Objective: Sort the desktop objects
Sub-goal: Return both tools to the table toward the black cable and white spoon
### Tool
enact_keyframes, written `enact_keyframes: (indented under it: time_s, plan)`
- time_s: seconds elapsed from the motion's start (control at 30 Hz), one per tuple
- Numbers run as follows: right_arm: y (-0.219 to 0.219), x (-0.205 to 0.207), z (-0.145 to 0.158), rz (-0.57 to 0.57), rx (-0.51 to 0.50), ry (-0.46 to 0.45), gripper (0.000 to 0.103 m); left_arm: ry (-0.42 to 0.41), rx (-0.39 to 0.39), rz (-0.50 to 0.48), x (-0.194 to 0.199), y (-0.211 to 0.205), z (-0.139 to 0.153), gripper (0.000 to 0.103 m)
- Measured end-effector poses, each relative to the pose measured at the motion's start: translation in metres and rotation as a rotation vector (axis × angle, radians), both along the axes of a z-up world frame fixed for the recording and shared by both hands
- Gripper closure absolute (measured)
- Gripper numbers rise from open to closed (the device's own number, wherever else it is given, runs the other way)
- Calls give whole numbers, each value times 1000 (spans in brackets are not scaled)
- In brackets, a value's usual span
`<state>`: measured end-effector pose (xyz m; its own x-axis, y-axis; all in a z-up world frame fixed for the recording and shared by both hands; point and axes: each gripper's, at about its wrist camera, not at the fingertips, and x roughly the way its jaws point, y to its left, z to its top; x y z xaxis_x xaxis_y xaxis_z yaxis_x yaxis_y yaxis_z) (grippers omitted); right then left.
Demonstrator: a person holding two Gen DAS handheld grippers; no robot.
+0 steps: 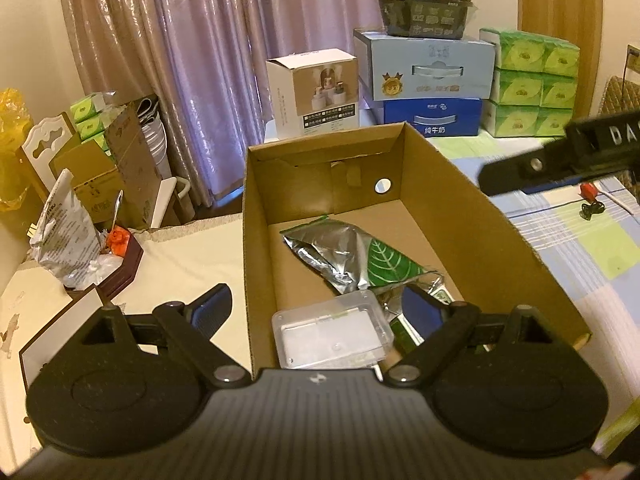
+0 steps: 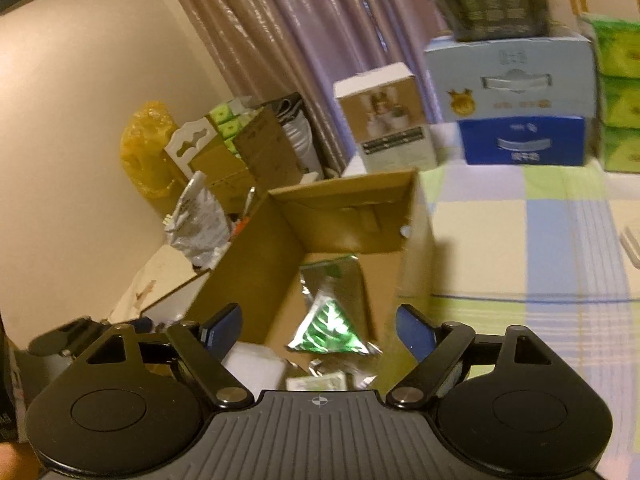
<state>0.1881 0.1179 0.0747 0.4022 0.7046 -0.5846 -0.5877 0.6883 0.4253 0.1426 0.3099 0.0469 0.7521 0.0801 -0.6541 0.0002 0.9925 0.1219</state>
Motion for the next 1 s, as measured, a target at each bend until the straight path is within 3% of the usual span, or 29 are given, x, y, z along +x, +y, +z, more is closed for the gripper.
enact_keyframes:
  time_s: [0.5,1.0]
  plan:
    - [-102,-29,-2,-78,-61,-15,9,-13,-45,-27,-27,-46,15,10]
    - [-258,-58,-13,-341,-93,25,2,-39,-122,-238,-38,-157,25,8]
